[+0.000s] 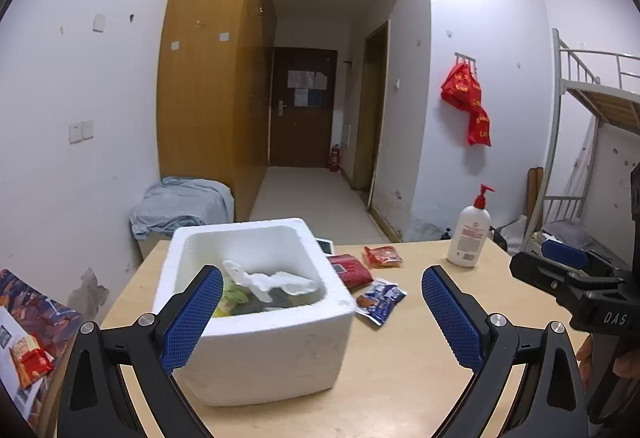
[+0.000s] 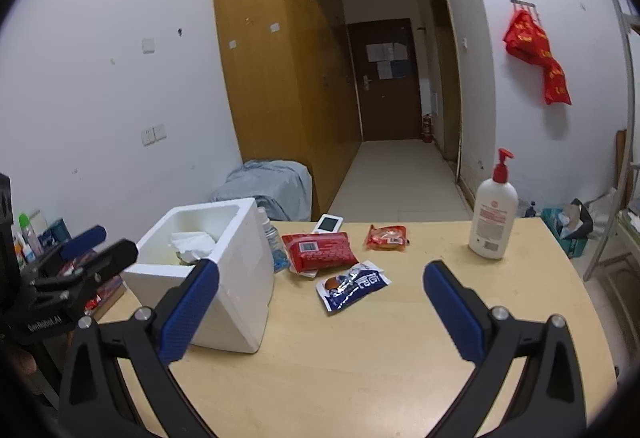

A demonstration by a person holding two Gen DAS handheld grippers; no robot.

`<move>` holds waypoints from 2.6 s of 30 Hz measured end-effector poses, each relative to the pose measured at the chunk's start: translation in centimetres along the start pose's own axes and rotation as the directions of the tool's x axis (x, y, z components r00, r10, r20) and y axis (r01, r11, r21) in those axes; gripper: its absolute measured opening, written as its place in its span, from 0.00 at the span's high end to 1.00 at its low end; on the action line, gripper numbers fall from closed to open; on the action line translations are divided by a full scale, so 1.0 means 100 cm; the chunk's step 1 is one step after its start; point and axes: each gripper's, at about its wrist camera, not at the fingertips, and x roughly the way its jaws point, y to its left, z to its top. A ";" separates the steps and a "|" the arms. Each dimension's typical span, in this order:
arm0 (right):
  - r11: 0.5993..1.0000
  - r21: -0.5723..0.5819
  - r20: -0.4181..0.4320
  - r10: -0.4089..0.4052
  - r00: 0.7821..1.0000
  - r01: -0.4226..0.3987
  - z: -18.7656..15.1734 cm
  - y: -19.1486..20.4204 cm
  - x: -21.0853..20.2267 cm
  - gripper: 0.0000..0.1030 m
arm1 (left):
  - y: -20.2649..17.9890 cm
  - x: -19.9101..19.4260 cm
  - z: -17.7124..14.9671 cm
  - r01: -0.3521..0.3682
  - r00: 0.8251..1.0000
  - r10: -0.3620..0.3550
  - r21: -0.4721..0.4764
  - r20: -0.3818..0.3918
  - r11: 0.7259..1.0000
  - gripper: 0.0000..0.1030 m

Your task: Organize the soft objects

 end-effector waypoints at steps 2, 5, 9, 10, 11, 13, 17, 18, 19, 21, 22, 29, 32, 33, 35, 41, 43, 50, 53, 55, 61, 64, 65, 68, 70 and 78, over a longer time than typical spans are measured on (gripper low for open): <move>1.000 0.002 0.004 -0.010 1.000 0.010 -0.002 -0.002 -0.006 0.00 | -0.005 -0.004 -0.001 0.004 1.000 -0.004 0.005 0.003 1.000 0.03; 1.000 0.008 0.019 -0.009 1.000 0.009 -0.006 -0.003 -0.017 0.00 | -0.009 -0.015 -0.004 0.008 1.000 -0.008 0.001 0.021 1.000 0.03; 1.000 0.006 0.050 -0.021 0.999 0.020 -0.013 0.000 -0.036 0.00 | -0.012 -0.033 -0.008 0.012 0.997 -0.011 -0.012 0.070 1.000 0.03; 1.000 0.005 0.059 -0.025 0.998 0.024 -0.015 0.002 -0.040 0.00 | -0.013 -0.038 -0.010 0.012 0.997 -0.011 -0.014 0.082 1.000 0.03; 1.000 0.005 0.067 -0.027 0.997 0.026 -0.017 0.004 -0.044 0.00 | -0.014 -0.042 -0.011 0.013 0.996 -0.011 -0.016 0.093 1.000 0.03; 1.000 0.002 0.078 -0.026 0.997 0.026 -0.021 0.006 -0.051 0.00 | -0.017 -0.049 -0.012 0.014 0.994 -0.013 -0.014 0.106 1.000 0.03; 0.999 -0.005 0.104 -0.040 0.994 0.041 -0.031 0.011 -0.066 0.00 | -0.016 -0.066 -0.018 0.005 0.989 -0.001 -0.026 0.146 1.000 0.03; 0.999 -0.009 0.111 -0.039 0.993 0.041 -0.034 0.013 -0.069 0.00 | -0.016 -0.070 -0.019 0.002 0.988 0.002 -0.027 0.151 1.000 0.03; 0.999 -0.011 0.115 -0.038 0.993 0.039 -0.036 0.014 -0.072 0.00 | -0.017 -0.073 -0.021 0.002 0.988 0.002 -0.026 0.155 1.000 0.03; 0.999 -0.014 0.119 -0.032 0.992 0.034 -0.042 0.016 -0.078 0.00 | -0.018 -0.078 -0.025 -0.003 0.988 0.006 -0.021 0.156 1.000 0.03; 0.999 -0.016 0.119 -0.029 0.992 0.031 -0.044 0.017 -0.080 0.00 | -0.019 -0.081 -0.027 -0.005 0.988 0.008 -0.020 0.157 1.000 0.03; 0.999 -0.035 0.141 -0.001 0.990 0.006 -0.060 0.022 -0.096 0.00 | -0.021 -0.097 -0.041 -0.023 0.984 0.028 -0.029 0.175 0.999 0.03; 0.999 -0.028 0.164 0.021 0.986 -0.017 -0.067 0.023 -0.102 0.00 | -0.022 -0.105 -0.050 -0.046 0.981 0.049 -0.021 0.188 0.999 0.00; 0.999 -0.028 0.165 0.033 0.986 -0.028 -0.070 0.023 -0.104 0.00 | -0.022 -0.108 -0.053 -0.053 0.979 0.056 -0.020 0.194 0.998 0.00; 0.999 -0.029 0.165 0.041 0.985 -0.037 -0.074 0.025 -0.104 0.00 | -0.022 -0.113 -0.060 -0.058 0.977 0.061 -0.023 0.205 0.998 0.00; 0.997 -0.035 0.139 0.078 0.987 -0.073 -0.089 0.032 -0.097 0.00 | -0.016 -0.120 -0.073 -0.053 0.978 0.061 -0.048 0.199 0.997 0.00; 0.995 -0.047 0.134 0.091 0.987 -0.085 -0.094 0.035 -0.095 0.00 | -0.015 -0.121 -0.079 -0.056 0.979 0.065 -0.054 0.195 0.997 0.00; 0.990 -0.077 0.134 0.127 0.983 -0.118 -0.111 0.045 -0.097 0.00 | -0.009 -0.116 -0.100 -0.067 0.983 0.079 -0.079 0.163 0.995 0.00; 0.988 -0.078 0.141 0.143 0.980 -0.133 -0.116 0.045 -0.096 0.00 | -0.006 -0.117 -0.106 -0.081 0.982 0.094 -0.088 0.163 0.993 0.00; 0.988 -0.073 0.135 0.142 0.981 -0.133 -0.118 0.044 -0.093 0.00 | -0.007 -0.117 -0.110 -0.087 0.981 0.101 -0.086 0.164 0.992 0.00; 0.990 -0.067 0.138 0.130 0.982 -0.121 -0.117 0.046 -0.096 0.00 | -0.012 -0.116 -0.111 -0.108 0.978 0.119 -0.076 0.170 0.991 0.00; 0.991 -0.068 0.146 0.121 0.982 -0.112 -0.115 0.046 -0.099 0.00 | -0.013 -0.117 -0.111 -0.103 0.979 0.113 -0.068 0.172 0.992 0.00; 0.992 -0.068 0.146 0.120 0.982 -0.111 -0.115 0.047 -0.099 0.00 | -0.014 -0.118 -0.111 -0.104 0.978 0.114 -0.065 0.174 0.992 0.00; 0.992 -0.066 0.146 0.115 0.982 -0.107 -0.114 0.046 -0.099 0.00 | -0.014 -0.119 -0.110 -0.102 0.978 0.111 -0.063 0.176 0.993 0.00; 0.992 -0.068 0.148 0.113 0.983 -0.104 -0.114 0.047 -0.100 0.00 | -0.014 -0.120 -0.109 -0.102 0.977 0.112 -0.061 0.179 0.993 0.00; 0.992 -0.071 0.146 0.118 0.982 -0.108 -0.113 0.047 -0.100 0.00 | -0.015 -0.120 -0.108 -0.104 0.978 0.112 -0.057 0.176 0.993 0.00</move>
